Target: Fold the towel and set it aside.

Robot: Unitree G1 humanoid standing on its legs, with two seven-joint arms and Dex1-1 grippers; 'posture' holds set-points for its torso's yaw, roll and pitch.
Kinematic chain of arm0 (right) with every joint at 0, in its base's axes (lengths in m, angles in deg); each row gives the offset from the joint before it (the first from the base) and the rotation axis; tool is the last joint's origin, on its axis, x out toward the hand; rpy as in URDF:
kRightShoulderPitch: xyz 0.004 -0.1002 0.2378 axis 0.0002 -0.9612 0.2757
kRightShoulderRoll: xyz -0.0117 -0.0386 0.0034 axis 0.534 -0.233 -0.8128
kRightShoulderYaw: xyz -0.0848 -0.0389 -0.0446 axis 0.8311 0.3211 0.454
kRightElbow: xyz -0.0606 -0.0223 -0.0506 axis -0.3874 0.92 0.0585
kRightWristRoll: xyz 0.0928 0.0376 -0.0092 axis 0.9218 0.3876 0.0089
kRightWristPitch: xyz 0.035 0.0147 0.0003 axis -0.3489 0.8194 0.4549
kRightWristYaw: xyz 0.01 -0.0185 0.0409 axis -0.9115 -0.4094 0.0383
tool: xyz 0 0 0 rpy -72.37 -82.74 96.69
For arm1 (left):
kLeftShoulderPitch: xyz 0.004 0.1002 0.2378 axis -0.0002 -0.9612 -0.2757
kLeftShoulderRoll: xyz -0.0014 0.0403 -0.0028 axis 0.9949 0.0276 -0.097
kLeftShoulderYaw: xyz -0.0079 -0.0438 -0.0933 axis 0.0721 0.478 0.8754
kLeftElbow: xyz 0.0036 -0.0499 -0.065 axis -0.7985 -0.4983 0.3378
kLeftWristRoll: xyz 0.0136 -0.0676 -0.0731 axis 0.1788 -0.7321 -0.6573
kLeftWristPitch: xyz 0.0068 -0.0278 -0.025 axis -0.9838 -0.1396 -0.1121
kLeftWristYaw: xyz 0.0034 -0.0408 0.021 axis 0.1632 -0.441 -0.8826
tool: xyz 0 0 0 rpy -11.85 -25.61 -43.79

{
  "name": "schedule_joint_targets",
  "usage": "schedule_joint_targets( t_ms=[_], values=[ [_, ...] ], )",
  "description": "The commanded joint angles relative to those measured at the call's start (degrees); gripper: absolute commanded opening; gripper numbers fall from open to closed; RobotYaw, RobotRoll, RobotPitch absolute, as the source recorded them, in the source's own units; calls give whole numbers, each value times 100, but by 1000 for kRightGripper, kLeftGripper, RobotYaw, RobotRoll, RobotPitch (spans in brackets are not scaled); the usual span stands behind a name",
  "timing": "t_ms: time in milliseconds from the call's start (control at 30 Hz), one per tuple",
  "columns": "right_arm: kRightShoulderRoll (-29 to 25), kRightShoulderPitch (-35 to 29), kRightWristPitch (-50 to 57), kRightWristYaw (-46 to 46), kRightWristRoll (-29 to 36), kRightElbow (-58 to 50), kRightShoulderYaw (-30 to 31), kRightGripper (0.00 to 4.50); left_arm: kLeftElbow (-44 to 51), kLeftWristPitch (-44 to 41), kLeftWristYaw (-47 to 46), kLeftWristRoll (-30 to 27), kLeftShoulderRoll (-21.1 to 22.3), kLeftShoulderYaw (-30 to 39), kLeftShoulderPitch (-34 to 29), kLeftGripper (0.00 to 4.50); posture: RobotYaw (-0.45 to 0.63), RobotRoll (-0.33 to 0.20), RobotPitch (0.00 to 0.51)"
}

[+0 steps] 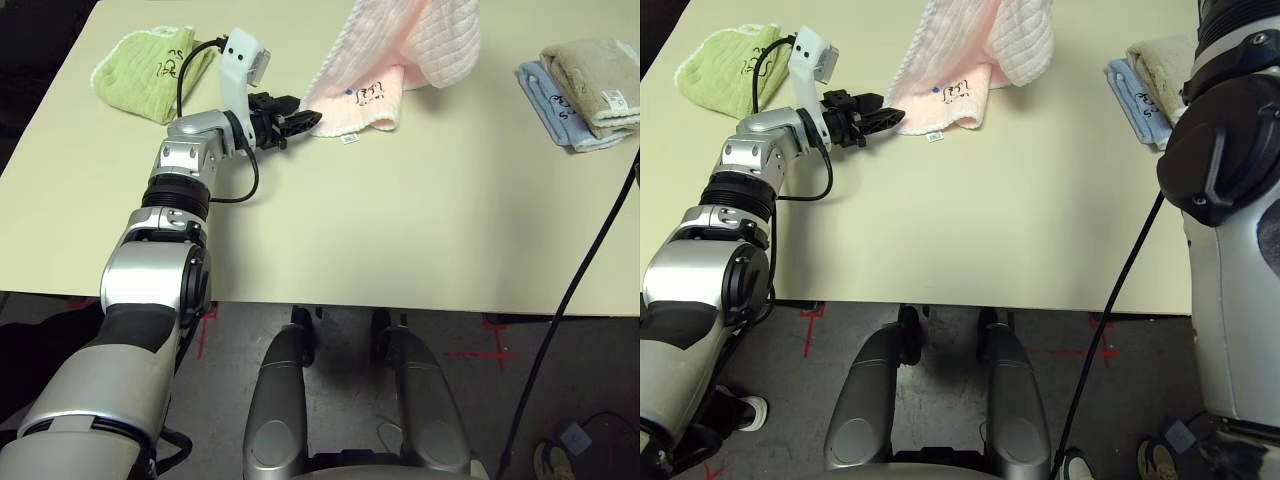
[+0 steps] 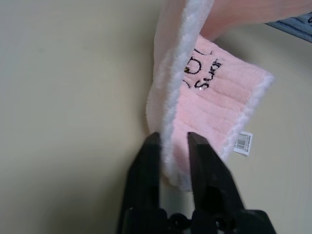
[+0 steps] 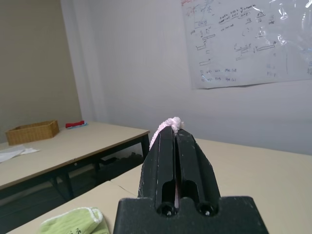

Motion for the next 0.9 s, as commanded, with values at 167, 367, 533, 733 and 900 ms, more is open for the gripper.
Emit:
schedule_joint_targets(
  t_ms=[167,367,533,733,900],
  values=[
    [-298,-77,26,11,-129,-24,38,0,-53,-150,119,32,551,21,453,38,36,0,325],
    [-686,-1078,375,15,-214,-188,78,0,-219,383,-791,91,1345,299,1541,38,71,0,328],
    [-962,-2615,1630,620,-115,-1035,298,0,-25,285,-630,83,1617,257,1856,38,101,0,337],
    [-1260,-3384,2830,1397,88,-1732,447,0,204,-310,186,90,1777,16,1530,38,103,0,343],
    [-1500,-3269,3213,1956,-27,-1669,761,0,198,-825,692,103,1913,-140,1254,38,98,0,349]
  ],
)
